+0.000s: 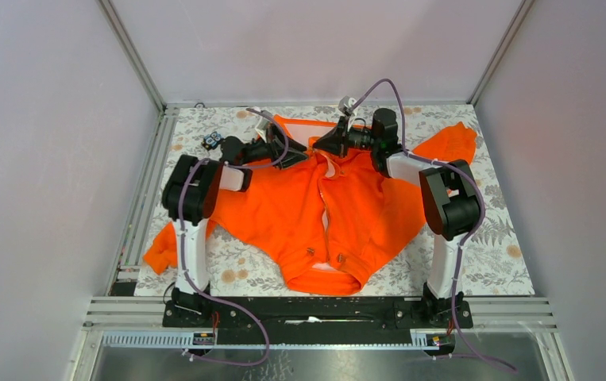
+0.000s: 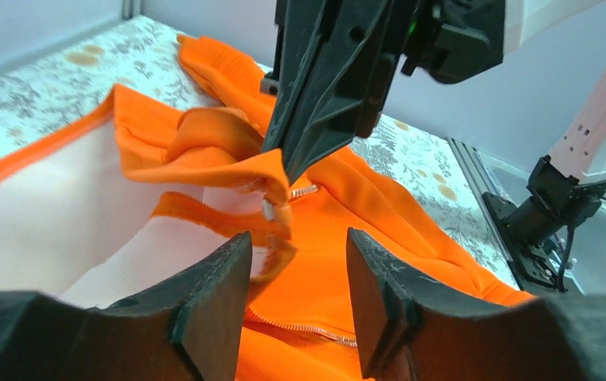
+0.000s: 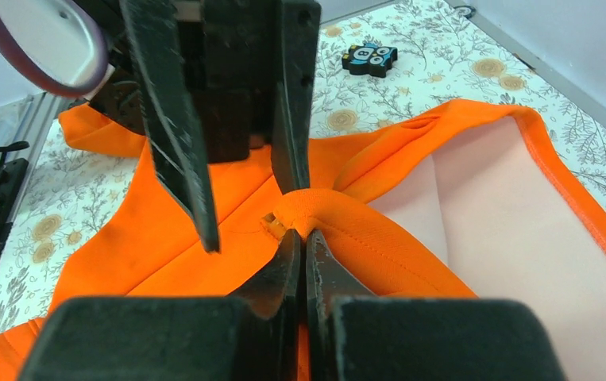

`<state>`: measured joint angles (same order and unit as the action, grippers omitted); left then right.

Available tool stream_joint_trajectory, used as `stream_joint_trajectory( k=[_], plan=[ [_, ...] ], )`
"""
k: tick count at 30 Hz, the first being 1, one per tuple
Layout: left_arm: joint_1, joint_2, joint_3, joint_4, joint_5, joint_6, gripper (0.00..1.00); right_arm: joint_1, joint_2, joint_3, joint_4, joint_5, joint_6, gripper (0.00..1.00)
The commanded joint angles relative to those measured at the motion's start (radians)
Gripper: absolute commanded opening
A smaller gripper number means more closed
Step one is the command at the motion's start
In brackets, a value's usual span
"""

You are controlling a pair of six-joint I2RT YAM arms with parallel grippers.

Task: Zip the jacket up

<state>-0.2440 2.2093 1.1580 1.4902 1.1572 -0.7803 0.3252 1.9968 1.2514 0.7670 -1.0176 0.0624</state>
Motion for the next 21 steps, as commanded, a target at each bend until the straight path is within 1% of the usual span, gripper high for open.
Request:
stream_joint_trajectory(
  k=[1, 2, 3, 4, 5, 6, 7, 8, 9, 10, 11, 13, 15, 18, 21],
  plan=[
    [0.026, -0.139, -0.072, 0.116, -0.074, 0.081, 0.52, 0.008, 0.006, 0.000, 0.104, -0.053, 0.044, 0.00],
    [0.031, -0.161, -0.092, 0.116, -0.075, 0.081, 0.68, 0.008, 0.007, -0.002, 0.113, -0.052, 0.050, 0.00],
    [0.035, -0.177, -0.106, 0.117, -0.073, 0.081, 0.91, 0.007, 0.007, -0.004, 0.124, -0.052, 0.057, 0.00],
    [0.039, -0.191, -0.116, 0.117, -0.078, 0.077, 0.98, 0.005, 0.009, -0.006, 0.135, -0.053, 0.065, 0.00],
    [0.041, -0.205, -0.123, 0.116, -0.084, 0.066, 0.98, 0.003, 0.010, -0.007, 0.145, -0.053, 0.072, 0.00],
    [0.042, -0.217, -0.124, 0.116, -0.099, 0.045, 0.96, 0.002, 0.010, -0.008, 0.149, -0.052, 0.074, 0.00],
    [0.042, -0.228, -0.123, 0.115, -0.151, 0.017, 0.92, 0.001, 0.011, -0.010, 0.153, -0.049, 0.076, 0.00],
    [0.044, -0.238, -0.121, 0.114, -0.198, -0.021, 0.84, -0.001, 0.010, -0.011, 0.158, -0.047, 0.078, 0.00],
    [0.043, -0.243, -0.114, 0.110, -0.249, -0.073, 0.73, -0.003, 0.010, -0.014, 0.163, -0.044, 0.081, 0.00],
    [0.042, -0.243, -0.099, 0.091, -0.291, -0.125, 0.65, -0.006, 0.010, -0.016, 0.168, -0.042, 0.086, 0.00],
    [0.039, -0.243, -0.086, 0.056, -0.331, -0.199, 0.62, -0.008, 0.010, -0.017, 0.174, -0.040, 0.089, 0.00],
    [0.028, -0.242, -0.070, -0.027, -0.389, -0.268, 0.64, -0.011, 0.010, -0.023, 0.183, -0.035, 0.093, 0.00],
    [0.012, -0.252, -0.075, -0.101, -0.435, -0.269, 0.65, -0.010, 0.009, -0.024, 0.183, -0.029, 0.093, 0.00],
    [-0.023, -0.266, -0.078, -0.147, -0.452, -0.216, 0.71, -0.011, 0.007, -0.026, 0.174, -0.015, 0.085, 0.00],
    [-0.045, -0.282, -0.089, -0.215, -0.477, -0.132, 0.71, -0.010, 0.006, -0.025, 0.155, -0.004, 0.068, 0.00]
  ],
)
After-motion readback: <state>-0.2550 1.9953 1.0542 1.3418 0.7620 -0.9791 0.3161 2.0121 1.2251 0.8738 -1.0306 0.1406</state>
